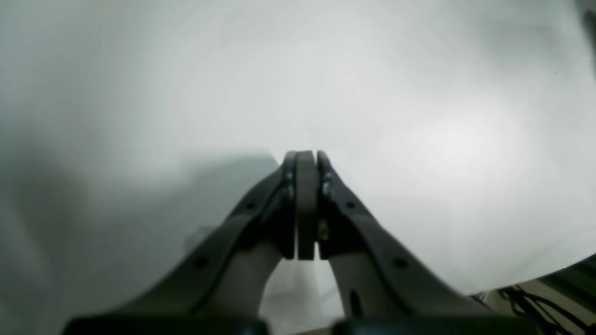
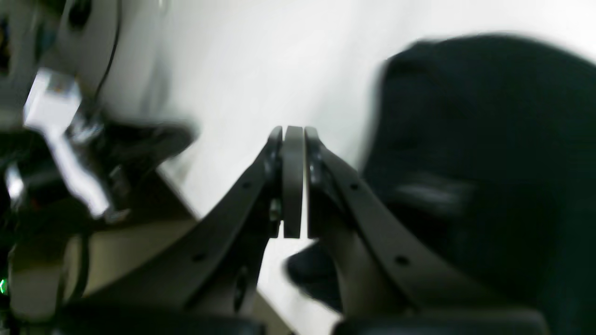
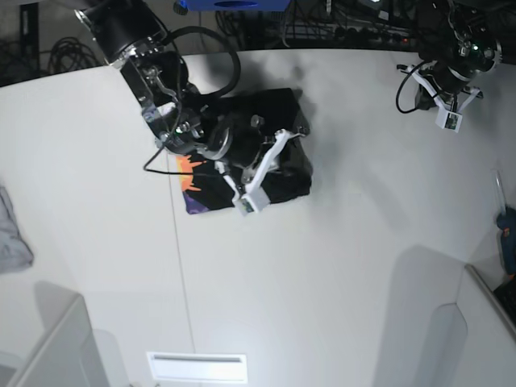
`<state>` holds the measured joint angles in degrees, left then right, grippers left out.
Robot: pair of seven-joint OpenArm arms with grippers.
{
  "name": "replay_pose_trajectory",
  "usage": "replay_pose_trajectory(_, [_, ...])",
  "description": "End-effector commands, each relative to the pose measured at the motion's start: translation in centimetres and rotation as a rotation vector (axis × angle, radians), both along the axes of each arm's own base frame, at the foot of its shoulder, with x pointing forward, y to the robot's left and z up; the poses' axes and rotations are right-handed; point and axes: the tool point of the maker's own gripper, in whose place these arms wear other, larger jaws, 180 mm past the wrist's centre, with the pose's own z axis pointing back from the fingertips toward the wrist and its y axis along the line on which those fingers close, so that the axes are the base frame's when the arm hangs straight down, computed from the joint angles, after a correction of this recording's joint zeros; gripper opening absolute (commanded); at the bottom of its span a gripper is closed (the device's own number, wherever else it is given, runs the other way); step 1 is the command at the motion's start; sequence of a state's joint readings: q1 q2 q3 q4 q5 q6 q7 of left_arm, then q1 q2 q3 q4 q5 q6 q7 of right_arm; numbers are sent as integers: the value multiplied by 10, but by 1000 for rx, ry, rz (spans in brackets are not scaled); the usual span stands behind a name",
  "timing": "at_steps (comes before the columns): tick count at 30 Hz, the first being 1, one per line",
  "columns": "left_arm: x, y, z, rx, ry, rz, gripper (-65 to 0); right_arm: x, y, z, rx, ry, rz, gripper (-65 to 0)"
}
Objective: Fold the T-shirt properly
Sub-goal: 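Press the folded bundle flat with the right gripper, raise left gripper, then grasp the bundle with the left gripper and rotate it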
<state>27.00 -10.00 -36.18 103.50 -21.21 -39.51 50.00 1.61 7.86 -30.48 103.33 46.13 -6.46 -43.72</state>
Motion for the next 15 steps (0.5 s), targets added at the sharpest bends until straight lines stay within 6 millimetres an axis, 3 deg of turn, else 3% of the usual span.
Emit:
replay_pose_trajectory(1, [8, -3, 11, 0, -46, -20, -650, 9, -6, 14, 36, -44, -38, -650])
replay_pose_trajectory(7, [16, -23, 18, -38, -96, -5, -650, 14, -54, 8, 32, -34, -190, -650])
replay_pose_trajectory(8, [20, -28, 19, -53, -110, -1, -601, 13, -63, 4, 21, -27, -210, -650])
replay_pose_trajectory(10, [29, -47, 17, -91, -122, -29, -420, 14, -76, -1, 5, -17, -241, -650])
replay_pose_trajectory(13, [38, -83, 19, -199, -147, -96, -211, 12, -92, -9, -23, -5, -266, -650])
replay_pose_trajectory(15, [48, -106, 30, -307, -197, -120, -137, 10, -96, -10, -30, -5, -269, -650])
